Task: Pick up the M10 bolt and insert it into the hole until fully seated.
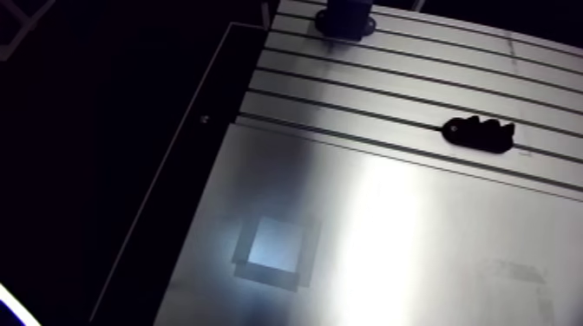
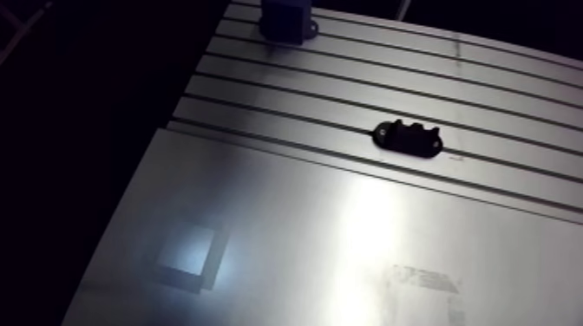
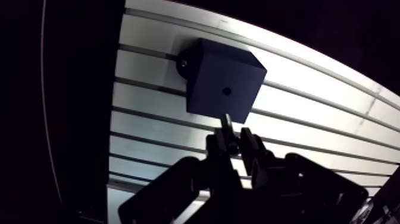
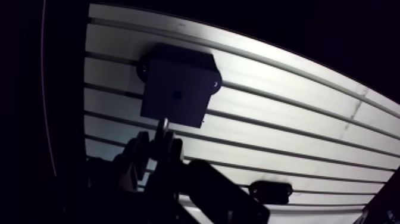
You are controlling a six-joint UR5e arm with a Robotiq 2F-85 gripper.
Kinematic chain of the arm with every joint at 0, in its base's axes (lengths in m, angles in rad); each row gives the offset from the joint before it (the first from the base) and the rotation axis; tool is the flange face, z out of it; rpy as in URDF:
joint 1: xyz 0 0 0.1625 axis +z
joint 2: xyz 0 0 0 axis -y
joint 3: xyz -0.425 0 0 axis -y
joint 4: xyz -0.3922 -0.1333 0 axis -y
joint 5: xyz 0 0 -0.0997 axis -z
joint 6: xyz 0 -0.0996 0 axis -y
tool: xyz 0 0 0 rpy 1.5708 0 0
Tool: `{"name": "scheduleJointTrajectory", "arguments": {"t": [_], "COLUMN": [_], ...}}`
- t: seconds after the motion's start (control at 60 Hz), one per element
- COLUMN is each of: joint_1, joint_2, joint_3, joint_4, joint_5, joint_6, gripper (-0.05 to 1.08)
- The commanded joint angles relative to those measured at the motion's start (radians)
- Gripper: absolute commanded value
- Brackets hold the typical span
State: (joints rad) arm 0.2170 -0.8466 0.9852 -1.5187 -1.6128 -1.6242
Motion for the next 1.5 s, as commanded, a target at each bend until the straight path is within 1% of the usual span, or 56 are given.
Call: {"name": "scheduleJointTrajectory", "arguments": {"t": [0.017,0.233,0.3,0.383,0.417,0.5,0.967,1.5], "joint_1": [-0.001,0.001,0.000,-0.001,-0.001,-0.001,0.001,0.001], "joint_2": [0.014,0.022,0.026,0.028,0.031,0.031,0.036,0.057], "joint_3": [-0.005,-0.006,-0.007,-0.009,-0.011,-0.006,0.000,-0.004], "joint_4": [-0.004,-0.005,-0.005,-0.009,-0.011,-0.013,-0.013,-0.013], "joint_5": [-0.006,-0.009,-0.015,-0.015,-0.024,-0.032,-0.032,-0.033], "joint_6": [0.002,0.009,0.010,0.008,0.008,0.010,0.016,0.028], "gripper": [1.08,1.08,1.08,1.08,1.08,1.08,1.08,1.08]}}
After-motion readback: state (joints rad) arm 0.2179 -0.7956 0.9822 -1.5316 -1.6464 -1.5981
